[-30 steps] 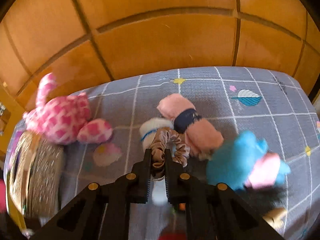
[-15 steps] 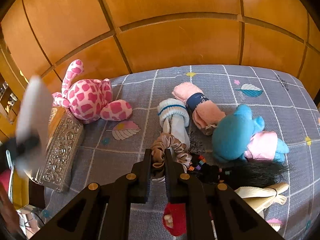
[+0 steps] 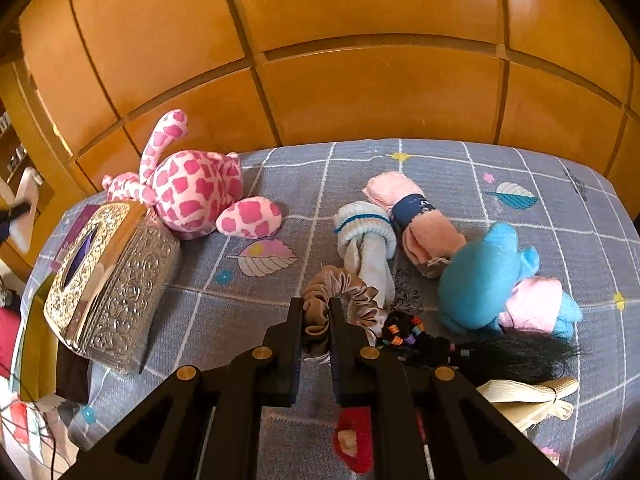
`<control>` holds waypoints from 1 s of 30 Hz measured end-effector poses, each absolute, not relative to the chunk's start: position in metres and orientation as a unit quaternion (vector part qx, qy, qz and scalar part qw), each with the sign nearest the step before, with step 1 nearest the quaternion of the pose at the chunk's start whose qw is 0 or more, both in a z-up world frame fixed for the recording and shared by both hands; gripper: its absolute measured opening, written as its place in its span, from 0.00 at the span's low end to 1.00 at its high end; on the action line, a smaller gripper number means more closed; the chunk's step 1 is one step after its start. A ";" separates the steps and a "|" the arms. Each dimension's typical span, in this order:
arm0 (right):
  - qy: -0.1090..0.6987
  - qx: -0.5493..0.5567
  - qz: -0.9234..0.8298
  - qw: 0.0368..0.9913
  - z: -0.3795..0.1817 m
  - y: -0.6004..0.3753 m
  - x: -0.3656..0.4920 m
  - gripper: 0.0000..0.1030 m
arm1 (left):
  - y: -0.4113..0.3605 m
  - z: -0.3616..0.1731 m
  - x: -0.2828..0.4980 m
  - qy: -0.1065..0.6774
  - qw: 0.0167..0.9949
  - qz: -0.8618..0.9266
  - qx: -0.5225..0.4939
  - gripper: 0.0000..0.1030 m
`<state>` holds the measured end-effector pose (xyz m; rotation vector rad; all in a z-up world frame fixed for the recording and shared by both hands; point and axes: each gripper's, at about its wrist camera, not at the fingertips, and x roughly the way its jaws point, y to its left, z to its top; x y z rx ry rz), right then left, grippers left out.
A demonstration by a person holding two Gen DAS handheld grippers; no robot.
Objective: Organize soft objects
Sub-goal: 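Drop the white sponge in the gold tray while the right tool grasps the scrunchie, then carry the brown scrunchie with the right tool into the gold tray and release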
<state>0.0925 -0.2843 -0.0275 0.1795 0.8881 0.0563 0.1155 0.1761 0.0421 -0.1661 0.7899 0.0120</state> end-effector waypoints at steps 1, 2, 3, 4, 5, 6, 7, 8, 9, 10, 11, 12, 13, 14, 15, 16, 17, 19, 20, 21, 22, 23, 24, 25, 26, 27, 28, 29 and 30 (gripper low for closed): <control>0.430 0.084 0.028 0.899 -0.028 -0.283 0.092 0.10 | 0.187 0.032 0.104 0.390 0.917 0.016 -0.083 0.52; 0.430 0.083 0.028 0.898 -0.028 -0.283 0.092 0.10 | 0.192 0.024 0.096 0.395 0.915 0.022 -0.083 0.52; 0.431 0.081 0.028 0.898 -0.028 -0.282 0.092 0.10 | 0.197 0.011 0.089 0.403 0.911 0.029 -0.085 0.52; 0.432 0.078 0.028 0.898 -0.029 -0.281 0.092 0.10 | 0.202 0.002 0.086 0.411 0.907 0.036 -0.088 0.52; 0.433 0.075 0.027 0.898 -0.029 -0.280 0.092 0.10 | 0.211 -0.010 0.079 0.421 0.901 0.045 -0.093 0.52; 0.436 0.072 0.026 0.897 -0.031 -0.279 0.092 0.10 | 0.217 -0.018 0.076 0.427 0.898 0.051 -0.096 0.52; 0.439 0.069 0.025 0.896 -0.032 -0.277 0.092 0.10 | 0.223 -0.027 0.073 0.435 0.893 0.058 -0.101 0.52; 0.443 0.062 0.024 0.894 -0.034 -0.274 0.092 0.10 | 0.228 -0.032 0.072 0.438 0.891 0.063 -0.104 0.53; 0.444 0.056 0.023 0.894 -0.035 -0.271 0.091 0.10 | 0.233 -0.036 0.070 0.441 0.888 0.069 -0.106 0.55; 0.446 0.051 0.023 0.893 -0.036 -0.268 0.090 0.10 | 0.234 -0.039 0.071 0.445 0.886 0.076 -0.105 0.56; 0.447 0.051 0.025 0.893 -0.037 -0.266 0.089 0.10 | 0.237 -0.043 0.071 0.447 0.884 0.083 -0.106 0.59; 0.447 0.051 0.027 0.893 -0.037 -0.263 0.086 0.10 | 0.241 -0.045 0.072 0.449 0.882 0.088 -0.110 0.66; 0.447 0.051 0.030 0.893 -0.037 -0.259 0.082 0.10 | 0.246 -0.047 0.069 0.449 0.881 0.093 -0.117 0.69; 0.447 0.050 0.035 0.892 -0.036 -0.254 0.078 0.10 | 0.250 -0.048 0.067 0.447 0.881 0.096 -0.122 0.76; 0.447 0.049 0.040 0.893 -0.036 -0.249 0.074 0.10 | 0.254 -0.048 0.065 0.445 0.881 0.100 -0.128 0.79; 0.446 0.046 0.047 0.893 -0.035 -0.242 0.069 0.10 | 0.256 -0.048 0.062 0.442 0.881 0.102 -0.131 0.79; 0.443 0.041 0.058 0.894 -0.032 -0.232 0.063 0.10 | 0.257 -0.048 0.060 0.441 0.882 0.103 -0.132 0.79; 0.437 0.038 0.082 0.895 -0.026 -0.215 0.053 0.10 | 0.260 -0.049 0.056 0.441 0.881 0.106 -0.132 0.84; 0.433 0.035 0.101 0.895 -0.022 -0.203 0.046 0.10 | 0.260 -0.049 0.051 0.440 0.882 0.108 -0.133 0.86; 0.431 0.033 0.115 0.894 -0.018 -0.193 0.041 0.10 | 0.261 -0.049 0.050 0.439 0.882 0.109 -0.133 0.87; 0.428 0.030 0.132 0.894 -0.015 -0.183 0.036 0.10 | 0.260 -0.048 0.047 0.438 0.882 0.109 -0.133 0.87; 0.424 0.025 0.155 0.892 -0.011 -0.167 0.030 0.10 | 0.259 -0.047 0.045 0.437 0.883 0.109 -0.132 0.87; 0.420 0.019 0.170 0.891 -0.007 -0.156 0.026 0.10 | 0.257 -0.045 0.044 0.435 0.884 0.109 -0.129 0.87; 0.415 0.012 0.191 0.890 -0.003 -0.140 0.022 0.10 | 0.256 -0.044 0.042 0.433 0.886 0.109 -0.126 0.88; 0.412 0.010 0.204 0.888 0.000 -0.131 0.020 0.10 | 0.254 -0.041 0.040 0.429 0.889 0.107 -0.121 0.91; 0.409 0.008 0.226 0.884 0.003 -0.117 0.016 0.10 | 0.252 -0.039 0.039 0.426 0.891 0.107 -0.115 0.93; 0.406 0.004 0.247 0.880 0.006 -0.101 0.014 0.10 | 0.251 -0.036 0.036 0.422 0.893 0.109 -0.109 0.94; 0.403 -0.001 0.260 0.877 0.007 -0.089 0.013 0.10 | 0.250 -0.032 0.034 0.416 0.897 0.112 -0.101 0.95; 0.401 -0.005 0.273 0.874 0.009 -0.076 0.013 0.10 | 0.250 -0.029 0.033 0.412 0.899 0.115 -0.096 0.98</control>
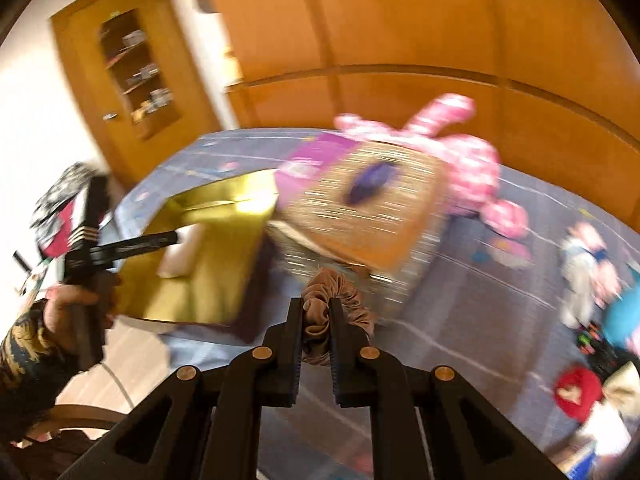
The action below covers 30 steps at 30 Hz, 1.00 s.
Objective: Organize soft objects
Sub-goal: 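Carry the brown scrunchie with the right tool into the gold tray and release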
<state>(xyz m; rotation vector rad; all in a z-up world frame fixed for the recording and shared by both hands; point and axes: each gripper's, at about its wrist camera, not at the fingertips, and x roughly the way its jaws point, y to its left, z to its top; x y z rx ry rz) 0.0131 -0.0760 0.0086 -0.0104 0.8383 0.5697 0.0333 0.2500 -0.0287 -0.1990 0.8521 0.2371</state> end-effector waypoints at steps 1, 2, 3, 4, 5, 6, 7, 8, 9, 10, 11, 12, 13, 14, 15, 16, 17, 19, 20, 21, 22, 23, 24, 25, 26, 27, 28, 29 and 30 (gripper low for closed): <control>0.400 -0.008 0.284 0.871 0.009 -0.064 0.013 0.10 | 0.250 -0.025 0.032 0.406 0.902 0.120 -0.090 1.00; 0.400 -0.013 0.298 0.867 0.009 -0.049 0.015 0.10 | 0.250 -0.022 0.030 0.398 0.904 0.128 -0.084 1.00; 0.400 -0.016 0.306 0.864 0.009 -0.038 0.016 0.10 | 0.252 -0.018 0.028 0.392 0.907 0.133 -0.081 1.00; 0.400 -0.019 0.313 0.861 0.008 -0.028 0.017 0.10 | 0.254 -0.016 0.027 0.388 0.908 0.138 -0.081 1.00; 0.401 -0.022 0.322 0.857 0.007 -0.014 0.019 0.10 | 0.256 -0.015 0.026 0.385 0.908 0.144 -0.081 1.00; 0.403 -0.024 0.327 0.854 0.005 -0.004 0.022 0.10 | 0.258 -0.014 0.026 0.383 0.908 0.152 -0.081 1.00; 0.405 -0.028 0.334 0.851 0.003 0.007 0.025 0.10 | 0.260 -0.013 0.025 0.381 0.907 0.158 -0.080 1.00; 0.406 -0.030 0.337 0.849 0.000 0.016 0.028 0.10 | 0.261 -0.013 0.025 0.380 0.907 0.164 -0.078 1.00; 0.409 -0.031 0.340 0.846 -0.004 0.026 0.031 0.13 | 0.262 -0.012 0.024 0.379 0.907 0.167 -0.078 1.00; 0.412 -0.034 0.342 0.844 -0.006 0.034 0.034 0.13 | 0.264 -0.011 0.023 0.377 0.907 0.171 -0.078 1.00; 0.415 -0.037 0.341 0.843 -0.010 0.043 0.036 0.14 | 0.264 -0.011 0.022 0.375 0.907 0.173 -0.077 1.00; 0.418 -0.039 0.341 0.841 -0.014 0.051 0.039 0.16 | 0.265 -0.010 0.020 0.373 0.908 0.175 -0.077 1.00; 0.420 -0.038 0.341 0.840 -0.018 0.058 0.041 0.19 | 0.265 -0.009 0.018 0.371 0.908 0.176 -0.076 1.00; 0.423 -0.037 0.341 0.839 -0.021 0.064 0.044 0.26 | 0.265 -0.008 0.018 0.369 0.909 0.177 -0.074 1.00; 0.425 -0.036 0.340 0.838 -0.024 0.069 0.047 0.34 | 0.264 -0.007 0.017 0.366 0.911 0.177 -0.072 1.00; 0.426 -0.034 0.338 0.838 -0.025 0.074 0.049 0.35 | 0.263 -0.006 0.017 0.364 0.912 0.175 -0.069 1.00; 0.427 -0.031 0.339 0.838 -0.027 0.077 0.049 0.37 | 0.262 -0.006 0.017 0.363 0.913 0.173 -0.067 1.00; 0.428 -0.028 0.340 0.837 -0.028 0.080 0.049 0.41 | 0.258 -0.004 0.015 0.360 0.915 0.167 -0.065 1.00; 0.427 -0.030 0.338 0.838 -0.028 0.080 0.047 0.41 | 0.256 -0.004 0.015 0.359 0.916 0.165 -0.064 1.00; 0.424 -0.035 0.335 0.840 -0.027 0.079 0.045 0.41 | 0.254 -0.003 0.015 0.359 0.917 0.161 -0.063 1.00; 0.422 -0.038 0.333 0.842 -0.026 0.078 0.043 0.41 | 0.252 -0.003 0.014 0.358 0.918 0.158 -0.062 1.00; 0.419 -0.041 0.328 0.846 -0.025 0.076 0.041 0.41 | 0.249 -0.002 0.013 0.357 0.919 0.155 -0.061 1.00; 0.415 -0.043 0.322 0.850 -0.023 0.073 0.039 0.42 | 0.246 -0.002 0.012 0.355 0.920 0.152 -0.059 1.00; 0.412 -0.044 0.318 0.853 -0.021 0.070 0.037 0.42 | 0.244 -0.001 0.012 0.354 0.921 0.150 -0.057 1.00; 0.406 -0.047 0.310 0.858 -0.018 0.065 0.035 0.44 | 0.241 -0.001 0.012 0.353 0.923 0.145 -0.054 1.00; 0.403 -0.049 0.303 0.862 -0.017 0.063 0.034 0.46 | 0.237 0.000 0.011 0.353 0.924 0.140 -0.052 1.00; 0.399 -0.050 0.296 0.866 -0.016 0.059 0.033 0.47 | 0.235 0.000 0.010 0.352 0.925 0.136 -0.051 1.00; 0.396 -0.050 0.290 0.870 -0.014 0.056 0.032 0.48 | 0.231 0.000 0.009 0.351 0.926 0.131 -0.048 1.00; 0.393 -0.050 0.283 0.873 -0.013 0.052 0.030 0.49 | 0.226 0.000 0.009 0.350 0.927 0.127 -0.044 1.00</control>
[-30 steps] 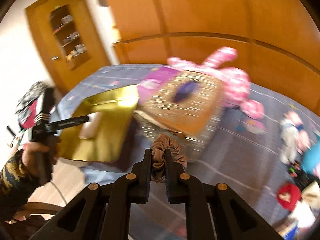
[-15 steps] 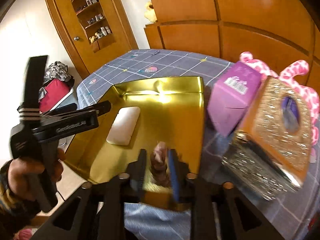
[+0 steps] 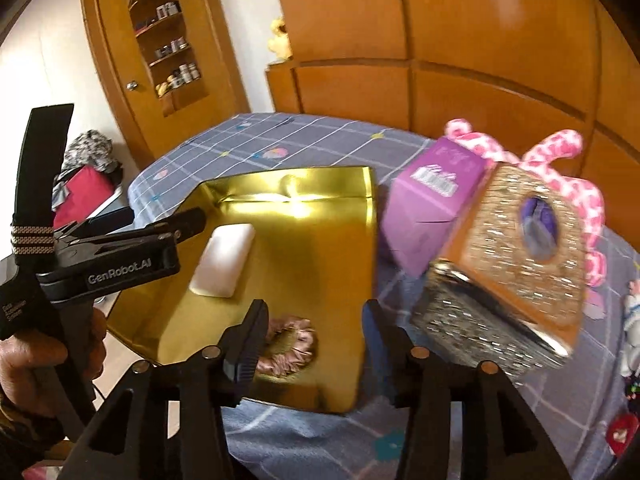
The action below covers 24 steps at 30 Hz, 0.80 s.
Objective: Organize soft objects
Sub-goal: 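Carry the brown scrunchie with the right tool into the gold tray and release, then move the left tool to the grey sock and grasp it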
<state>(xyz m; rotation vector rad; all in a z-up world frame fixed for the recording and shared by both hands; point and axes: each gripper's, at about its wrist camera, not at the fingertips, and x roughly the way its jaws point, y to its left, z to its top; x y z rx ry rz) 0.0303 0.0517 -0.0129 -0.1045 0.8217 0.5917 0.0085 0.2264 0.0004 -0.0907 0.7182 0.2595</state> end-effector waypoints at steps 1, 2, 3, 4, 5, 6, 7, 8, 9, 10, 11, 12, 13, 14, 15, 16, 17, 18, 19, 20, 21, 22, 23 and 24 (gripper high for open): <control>0.391 -0.051 0.277 0.876 -0.011 0.048 0.029 0.49 | 0.223 0.001 0.008 0.350 0.928 0.122 -0.041 1.00; 0.387 -0.053 0.268 0.880 -0.010 0.043 0.027 0.49 | 0.219 0.001 0.007 0.348 0.929 0.115 -0.038 1.00; 0.383 -0.056 0.258 0.885 -0.009 0.038 0.026 0.49 | 0.216 0.001 0.006 0.348 0.930 0.111 -0.036 1.00; 0.380 -0.057 0.251 0.888 -0.008 0.034 0.024 0.50 | 0.212 0.001 0.005 0.347 0.931 0.107 -0.034 1.00; 0.377 -0.058 0.241 0.892 -0.007 0.028 0.023 0.50 | 0.208 0.001 0.003 0.344 0.933 0.101 -0.031 1.00; 0.376 -0.057 0.235 0.895 -0.007 0.025 0.022 0.50 | 0.205 0.002 0.003 0.343 0.934 0.096 -0.031 1.00; 0.375 -0.056 0.228 0.897 -0.006 0.020 0.022 0.50 | 0.201 0.002 0.002 0.341 0.936 0.089 -0.029 1.00; 0.373 -0.054 0.220 0.900 -0.005 0.013 0.022 0.50 | 0.197 0.003 0.001 0.340 0.937 0.082 -0.027 1.00; 0.372 -0.052 0.213 0.902 -0.005 0.008 0.022 0.50 | 0.193 0.003 0.001 0.339 0.938 0.076 -0.024 1.00; 0.372 -0.050 0.203 0.904 -0.004 0.000 0.023 0.50 | 0.190 0.003 0.000 0.338 0.938 0.071 -0.021 1.00; 0.372 -0.047 0.195 0.906 -0.005 -0.006 0.023 0.50 | 0.186 0.002 0.000 0.338 0.939 0.068 -0.019 1.00; 0.372 -0.044 0.188 0.908 -0.005 -0.012 0.024 0.50 | 0.183 0.002 -0.001 0.339 0.939 0.059 -0.020 1.00; 0.372 -0.041 0.179 0.910 -0.005 -0.019 0.025 0.50 | 0.180 0.001 -0.001 0.341 0.939 0.051 -0.019 1.00; 0.372 -0.037 0.167 0.912 -0.006 -0.030 0.025 0.50 | 0.176 0.000 -0.002 0.343 0.938 0.044 -0.017 1.00; 0.373 -0.034 0.157 0.914 -0.006 -0.038 0.026 0.50 | 0.171 -0.001 -0.002 0.343 0.938 0.038 -0.013 1.00; 0.374 -0.033 0.145 0.916 -0.006 -0.049 0.027 0.50 | 0.167 -0.002 -0.003 0.343 0.939 0.031 -0.009 1.00; 0.375 -0.032 0.134 0.917 -0.007 -0.058 0.028 0.50 | 0.161 -0.002 -0.004 0.343 0.939 0.021 -0.006 1.00; 0.376 -0.032 0.123 0.918 -0.007 -0.068 0.029 0.50 | 0.155 -0.002 -0.005 0.342 0.940 0.011 -0.003 0.99; 0.377 -0.032 0.111 0.919 -0.008 -0.078 0.029 0.50 | 0.149 -0.002 -0.006 0.341 0.940 0.004 -0.001 0.99; 0.378 -0.030 0.097 0.920 -0.008 -0.091 0.030 0.50 | 0.144 -0.001 -0.007 0.340 0.940 -0.006 0.000 0.99; 0.379 -0.026 0.082 0.922 -0.008 -0.104 0.030 0.50 | 0.138 -0.002 -0.008 0.341 0.940 -0.015 0.000 0.99; 0.380 -0.021 0.064 0.923 -0.007 -0.121 0.031 0.50 | 0.133 -0.002 -0.008 0.345 0.938 -0.025 -0.001 0.99; 0.381 -0.016 0.051 0.923 -0.008 -0.135 0.031 0.50 | 0.127 -0.003 -0.007 0.350 0.936 -0.037 -0.002 0.99; 0.381 -0.010 0.037 0.924 -0.007 -0.148 0.031 0.50 | 0.120 -0.003 -0.006 0.354 0.934 -0.050 -0.004 0.99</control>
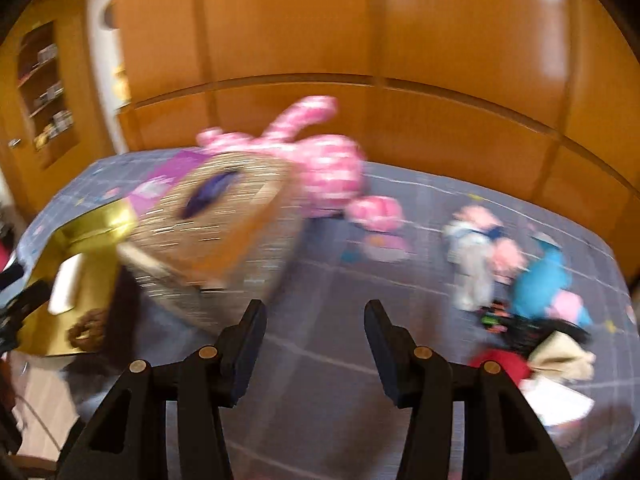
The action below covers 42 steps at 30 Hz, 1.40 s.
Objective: Organize soft objects
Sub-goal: 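Move the left tool to the grey sock and grasp it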
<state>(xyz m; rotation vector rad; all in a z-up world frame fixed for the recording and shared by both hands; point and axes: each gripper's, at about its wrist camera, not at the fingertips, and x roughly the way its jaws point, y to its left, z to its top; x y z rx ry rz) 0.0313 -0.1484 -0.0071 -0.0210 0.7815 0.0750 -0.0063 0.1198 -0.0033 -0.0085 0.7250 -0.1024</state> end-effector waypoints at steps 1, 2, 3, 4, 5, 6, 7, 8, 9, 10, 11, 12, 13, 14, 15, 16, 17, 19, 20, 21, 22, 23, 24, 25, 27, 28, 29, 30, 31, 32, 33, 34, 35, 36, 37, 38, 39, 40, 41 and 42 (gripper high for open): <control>0.380 -0.003 0.018 0.925 -0.006 -0.164 0.031 0.50 | 0.112 -0.004 -0.006 0.357 0.932 -0.063 -0.005 0.99; 0.378 0.007 -0.004 0.926 -0.003 -0.183 0.029 0.50 | 0.103 -0.003 -0.005 0.360 0.930 -0.079 -0.004 0.99; 0.376 0.015 -0.020 0.926 -0.001 -0.196 0.029 0.50 | 0.093 -0.003 -0.005 0.362 0.927 -0.095 -0.001 0.98; 0.374 0.025 -0.038 0.926 0.001 -0.212 0.029 0.50 | 0.080 -0.002 -0.006 0.363 0.925 -0.112 0.007 0.97; 0.370 0.038 -0.062 0.926 0.003 -0.233 0.028 0.50 | 0.068 -0.001 -0.006 0.362 0.923 -0.129 0.017 0.97; 0.368 0.047 -0.078 0.925 0.005 -0.248 0.028 0.50 | 0.059 0.000 -0.005 0.361 0.922 -0.140 0.025 0.97; 0.366 0.055 -0.094 0.924 0.005 -0.263 0.027 0.51 | 0.048 0.002 -0.006 0.360 0.920 -0.152 0.035 0.97; 0.362 0.064 -0.118 0.922 0.006 -0.282 0.025 0.53 | 0.035 0.004 -0.005 0.360 0.917 -0.166 0.045 0.97; 0.360 0.068 -0.134 0.921 0.006 -0.294 0.024 0.54 | 0.022 0.006 -0.005 0.359 0.914 -0.183 0.052 0.97; 0.358 0.073 -0.147 0.919 0.006 -0.305 0.024 0.55 | 0.012 0.007 -0.005 0.359 0.911 -0.196 0.058 0.96; 0.355 0.080 -0.163 0.917 0.004 -0.320 0.023 0.55 | -0.002 0.008 -0.004 0.359 0.907 -0.211 0.065 0.95; 0.354 0.087 -0.175 0.915 0.003 -0.330 0.023 0.55 | -0.016 0.008 -0.002 0.362 0.902 -0.225 0.071 0.92; 0.351 0.098 -0.186 0.912 0.001 -0.342 0.020 0.55 | -0.029 0.009 0.001 0.367 0.896 -0.239 0.073 0.90; 0.348 0.113 -0.194 0.910 -0.001 -0.349 0.019 0.56 | -0.038 0.009 0.004 0.372 0.892 -0.247 0.074 0.86; 0.344 0.143 -0.197 0.907 -0.003 -0.361 0.015 0.56 | -0.051 0.008 0.011 0.378 0.886 -0.257 0.073 0.85; 0.340 0.171 -0.196 0.904 -0.004 -0.370 0.012 0.56 | -0.060 0.008 0.016 0.384 0.882 -0.263 0.071 0.85; 0.334 0.192 -0.195 0.902 -0.004 -0.376 0.009 0.57 | -0.072 0.006 0.022 0.391 0.878 -0.267 0.069 0.83; 0.325 0.213 -0.193 0.901 -0.003 -0.382 0.005 0.57 | -0.095 0.001 0.039 0.412 0.867 -0.273 0.061 0.73; 0.322 0.224 -0.187 0.901 -0.004 -0.387 0.005 0.57 | -0.104 -0.002 0.046 0.420 0.862 -0.278 0.058 0.70; 0.320 0.230 -0.183 0.901 -0.004 -0.388 0.005 0.58 | -0.115 -0.005 0.055 0.428 0.857 -0.281 0.055 0.69; 0.318 0.235 -0.179 0.901 -0.003 -0.389 0.004 0.58 | -0.123 -0.006 0.060 0.432 0.854 -0.283 0.054 0.69; 0.317 0.239 -0.175 0.901 -0.004 -0.387 0.003 0.58 | -0.136 -0.009 0.069 0.437 0.851 -0.286 0.055 0.68; 0.317 0.244 -0.169 0.901 -0.004 -0.387 0.003 0.58 | -0.143 -0.011 0.075 0.440 0.849 -0.286 0.057 0.67; 0.318 0.247 -0.166 0.900 -0.005 -0.386 0.003 0.58 | -0.150 -0.013 0.080 0.443 0.848 -0.286 0.058 0.67; 0.318 0.255 -0.158 0.899 -0.005 -0.387 0.003 0.58 | -0.166 -0.018 0.093 0.449 0.846 -0.282 0.058 0.67; 0.317 0.261 -0.153 0.899 -0.005 -0.387 0.003 0.58 | -0.173 -0.020 0.100 0.453 0.844 -0.280 0.057 0.67; 0.317 0.266 -0.150 0.898 -0.006 -0.388 0.003 0.58 | -0.179 -0.022 0.107 0.457 0.843 -0.279 0.054 0.67; 0.316 0.271 -0.147 0.897 -0.006 -0.390 0.003 0.58 | -0.186 -0.024 0.115 0.459 0.842 -0.278 0.050 0.67; 0.316 0.277 -0.145 0.896 -0.007 -0.391 0.003 0.59 | -0.190 -0.026 0.122 0.462 0.841 -0.278 0.048 0.67; 0.315 0.282 -0.143 0.895 -0.007 -0.393 0.003 0.59 | -0.197 -0.028 0.130 0.465 0.839 -0.278 0.045 0.67; 0.313 0.288 -0.139 0.894 -0.008 -0.394 0.002 0.59 | -0.203 -0.031 0.137 0.470 0.837 -0.277 0.040 0.67; 0.313 0.293 -0.137 0.893 -0.009 -0.395 0.003 0.59 | -0.208 -0.034 0.144 0.473 0.836 -0.275 0.038 0.67; 0.312 0.296 -0.135 0.893 -0.009 -0.396 0.003 0.59 | -0.214 -0.037 0.150 0.476 0.835 -0.273 0.036 0.67; 0.312 0.299 -0.133 0.892 -0.009 -0.396 0.002 0.59 | -0.220 -0.039 0.156 0.478 0.835 -0.271 0.036 0.67; 0.311 0.302 -0.129 0.892 -0.009 -0.397 0.002 0.60 | -0.225 -0.042 0.162 0.480 0.833 -0.271 0.036 0.67; 0.311 0.305 -0.127 0.891 -0.009 -0.397 0.002 0.60 | -0.230 -0.044 0.167 0.483 0.832 -0.272 0.035 0.67; 0.311 0.307 -0.126 0.891 -0.009 -0.398 0.002 0.60 | -0.236 -0.047 0.172 0.486 0.830 -0.272 0.034 0.67; 0.311 0.309 -0.124 0.890 -0.010 -0.398 0.002 0.60 | -0.241 -0.049 0.177 0.488 0.829 -0.272 0.033 0.67; 0.311 0.311 -0.123 0.890 -0.010 -0.399 0.003 0.60 | -0.245 -0.052 0.182 0.490 0.827 -0.273 0.032 0.67; 0.312 0.312 -0.121 0.889 -0.010 -0.399 0.003 0.60 | -0.251 -0.056 0.188 0.494 0.824 -0.276 0.031 0.64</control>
